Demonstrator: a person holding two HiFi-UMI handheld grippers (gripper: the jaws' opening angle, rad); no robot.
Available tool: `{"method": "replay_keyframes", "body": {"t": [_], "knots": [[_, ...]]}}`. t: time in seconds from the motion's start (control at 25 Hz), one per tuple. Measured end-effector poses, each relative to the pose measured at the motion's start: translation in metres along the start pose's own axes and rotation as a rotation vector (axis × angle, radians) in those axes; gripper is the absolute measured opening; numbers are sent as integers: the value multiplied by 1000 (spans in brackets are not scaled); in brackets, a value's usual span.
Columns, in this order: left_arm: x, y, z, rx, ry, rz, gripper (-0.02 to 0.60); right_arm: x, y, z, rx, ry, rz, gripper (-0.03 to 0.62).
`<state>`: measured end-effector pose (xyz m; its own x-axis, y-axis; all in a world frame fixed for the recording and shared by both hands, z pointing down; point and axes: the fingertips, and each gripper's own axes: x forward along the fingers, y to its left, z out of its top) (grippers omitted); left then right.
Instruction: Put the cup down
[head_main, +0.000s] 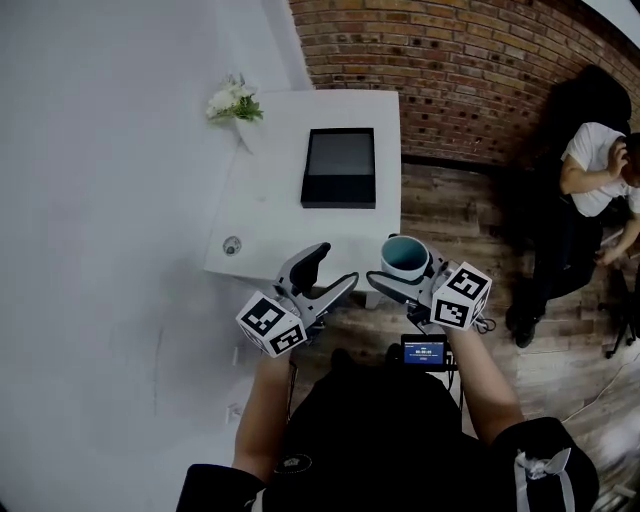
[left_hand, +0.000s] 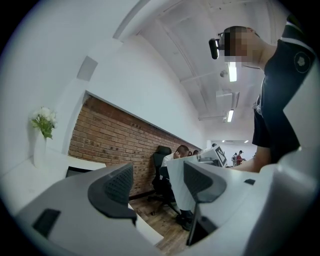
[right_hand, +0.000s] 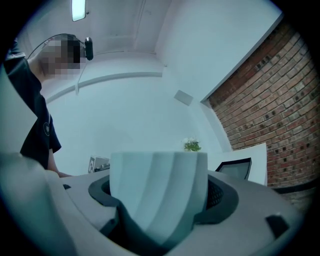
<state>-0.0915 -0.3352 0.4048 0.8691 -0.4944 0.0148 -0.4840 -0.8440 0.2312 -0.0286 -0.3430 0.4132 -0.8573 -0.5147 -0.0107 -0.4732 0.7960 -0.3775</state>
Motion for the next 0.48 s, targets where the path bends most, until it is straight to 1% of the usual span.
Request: {"method": "replay_keyframes", "body": {"t": [0.16, 0.32, 0.48], "knots": [[8, 4, 2, 7, 6, -23, 311, 1, -2, 7, 39, -29, -19, 394], [20, 5, 8, -4, -8, -31, 311, 1, -5, 19, 32, -20, -13, 394], [29, 10, 8, 8, -12, 7, 311, -2, -11, 27, 33, -34, -8, 394]]}}
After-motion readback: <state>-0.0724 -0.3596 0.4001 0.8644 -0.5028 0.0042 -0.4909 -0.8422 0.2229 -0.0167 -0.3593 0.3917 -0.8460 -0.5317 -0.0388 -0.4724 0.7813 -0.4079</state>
